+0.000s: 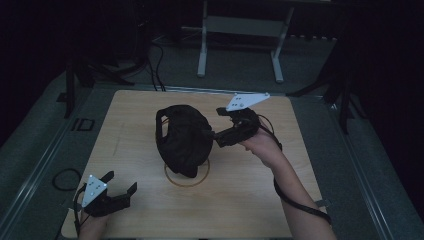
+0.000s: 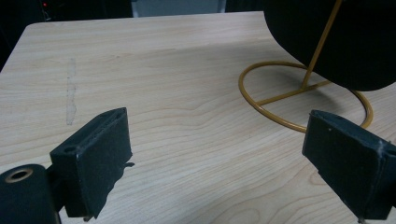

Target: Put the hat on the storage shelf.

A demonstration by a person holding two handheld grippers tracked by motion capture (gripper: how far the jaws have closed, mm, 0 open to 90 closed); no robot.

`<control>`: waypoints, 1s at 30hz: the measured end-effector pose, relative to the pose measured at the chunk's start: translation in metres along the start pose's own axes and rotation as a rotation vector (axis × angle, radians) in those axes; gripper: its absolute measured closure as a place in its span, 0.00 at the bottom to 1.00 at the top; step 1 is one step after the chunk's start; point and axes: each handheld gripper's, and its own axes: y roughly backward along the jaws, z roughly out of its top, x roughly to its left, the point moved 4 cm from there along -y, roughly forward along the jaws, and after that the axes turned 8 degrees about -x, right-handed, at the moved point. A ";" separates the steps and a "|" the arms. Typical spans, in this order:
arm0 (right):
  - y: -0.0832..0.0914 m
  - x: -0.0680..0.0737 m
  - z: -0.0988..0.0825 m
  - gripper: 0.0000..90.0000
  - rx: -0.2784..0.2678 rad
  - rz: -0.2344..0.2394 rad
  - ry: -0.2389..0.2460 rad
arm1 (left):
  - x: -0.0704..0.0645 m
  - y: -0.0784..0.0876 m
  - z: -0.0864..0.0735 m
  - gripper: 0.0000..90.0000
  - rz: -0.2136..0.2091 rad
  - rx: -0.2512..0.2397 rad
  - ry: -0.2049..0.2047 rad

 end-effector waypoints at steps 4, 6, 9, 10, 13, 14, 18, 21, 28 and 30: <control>0.004 -0.008 -0.010 0.15 -0.006 -0.027 0.000 | 0.001 0.001 0.000 0.09 -0.001 -0.001 0.001; 0.006 -0.010 -0.016 0.15 0.005 -0.038 0.005 | 0.001 0.001 0.000 0.09 0.001 0.000 0.000; 0.007 -0.013 -0.024 0.15 0.021 -0.046 0.012 | 0.001 0.001 0.000 0.09 0.003 0.000 0.000; 0.008 -0.014 -0.027 0.15 0.027 -0.048 0.010 | 0.001 0.001 -0.001 0.09 0.002 0.001 0.001; 0.009 -0.018 -0.035 0.15 0.032 -0.054 -0.003 | 0.000 0.001 -0.001 0.09 -0.005 0.003 -0.001; 0.010 -0.019 -0.037 0.15 0.034 -0.053 -0.007 | 0.000 0.001 -0.001 0.09 -0.004 0.004 -0.004; 0.011 -0.022 -0.047 0.15 0.047 -0.055 -0.018 | 0.000 0.001 -0.001 0.09 -0.006 0.003 -0.004; 0.012 -0.023 -0.055 0.15 0.053 -0.053 -0.024 | 0.001 0.001 -0.002 0.09 -0.002 0.001 -0.002; 0.014 -0.027 -0.073 0.15 0.066 -0.053 -0.046 | 0.001 0.001 -0.001 0.09 -0.002 -0.001 0.003; 0.014 -0.027 -0.078 0.15 0.069 -0.054 -0.048 | 0.001 0.001 -0.001 0.09 0.000 -0.001 0.001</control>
